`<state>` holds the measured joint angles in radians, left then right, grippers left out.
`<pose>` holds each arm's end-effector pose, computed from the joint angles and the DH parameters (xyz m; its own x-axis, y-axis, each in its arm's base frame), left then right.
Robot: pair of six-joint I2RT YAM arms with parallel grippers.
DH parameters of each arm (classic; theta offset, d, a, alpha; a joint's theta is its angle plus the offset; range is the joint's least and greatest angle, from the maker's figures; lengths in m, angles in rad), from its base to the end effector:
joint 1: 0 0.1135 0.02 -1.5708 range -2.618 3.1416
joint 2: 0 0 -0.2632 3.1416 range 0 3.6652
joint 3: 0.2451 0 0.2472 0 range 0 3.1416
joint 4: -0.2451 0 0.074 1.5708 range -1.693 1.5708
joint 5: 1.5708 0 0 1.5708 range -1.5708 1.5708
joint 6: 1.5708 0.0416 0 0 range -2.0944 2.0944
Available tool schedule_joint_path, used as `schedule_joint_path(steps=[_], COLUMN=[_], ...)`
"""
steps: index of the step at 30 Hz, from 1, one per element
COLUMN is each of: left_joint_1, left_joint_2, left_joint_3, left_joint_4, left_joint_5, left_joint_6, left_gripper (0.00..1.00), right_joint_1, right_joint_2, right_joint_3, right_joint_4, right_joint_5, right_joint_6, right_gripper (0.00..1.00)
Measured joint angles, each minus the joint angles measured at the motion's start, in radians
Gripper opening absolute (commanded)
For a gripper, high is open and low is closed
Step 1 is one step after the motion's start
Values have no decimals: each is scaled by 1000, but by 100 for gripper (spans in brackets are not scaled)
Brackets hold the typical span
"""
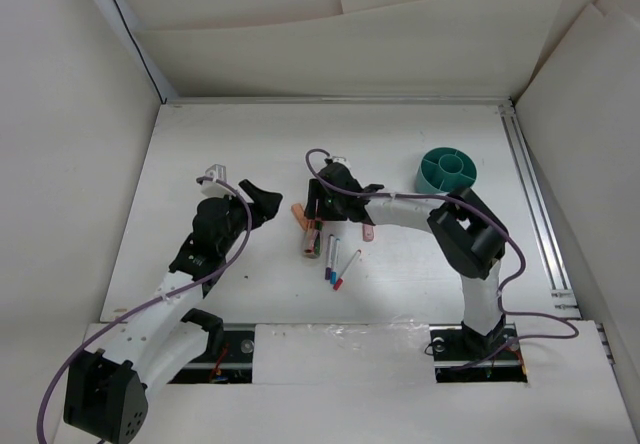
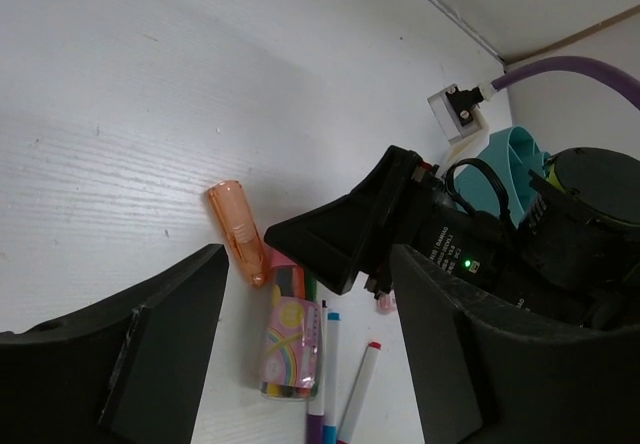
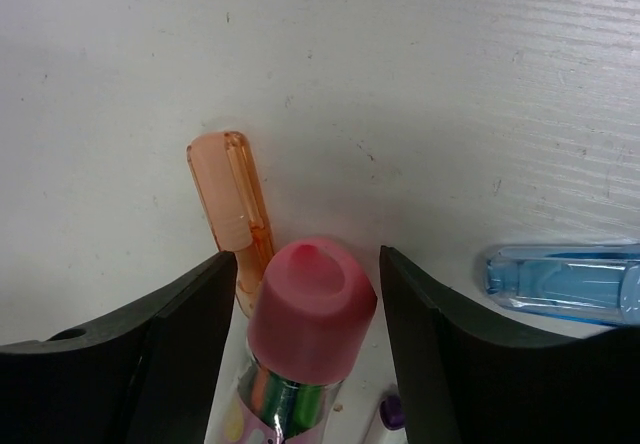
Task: Sort the stationery into containers
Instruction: Pick up the stationery from the center of the board.
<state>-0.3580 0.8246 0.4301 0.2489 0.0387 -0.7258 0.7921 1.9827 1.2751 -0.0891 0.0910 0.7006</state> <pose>0.1869 -0.0716 0.2532 -0.3578 -0.5743 -0.7363 0.1985 0.7237 -0.6609 0.3028 0.3015 0.1619 -0.8122 0.0910 -0.5763 -0.1840 0.8974 0.4010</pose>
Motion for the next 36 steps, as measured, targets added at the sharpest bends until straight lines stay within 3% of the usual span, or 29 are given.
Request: schedule_joint_path(steps=[2, 6, 9, 23, 28, 36], left_joint_1=[0, 0, 0, 0, 0, 0], left_joint_2=[0, 0, 0, 14, 14, 14], left_joint_3=[0, -2, -11, -32, -32, -32], left_joint_4=[2, 5, 16, 31, 40, 39], left_joint_5=[2, 3, 3, 11, 11, 9], left_joint_6=[1, 1, 1, 0, 0, -5], left_gripper=[62, 62, 62, 62, 62, 62], right_joint_1=[0, -1, -1, -7, -14, -19], right_joint_2=[0, -6, -13, -21, -21, -45], right_joint_3=[-3, -16, -27, -53, -55, -77], right_joint_4=[3, 24, 39, 43, 45, 38], right_joint_5=[0, -2, -4, -2, -6, -17], right_joint_6=[5, 13, 16, 45, 55, 55], right_gripper=[65, 76, 76, 50, 31, 24])
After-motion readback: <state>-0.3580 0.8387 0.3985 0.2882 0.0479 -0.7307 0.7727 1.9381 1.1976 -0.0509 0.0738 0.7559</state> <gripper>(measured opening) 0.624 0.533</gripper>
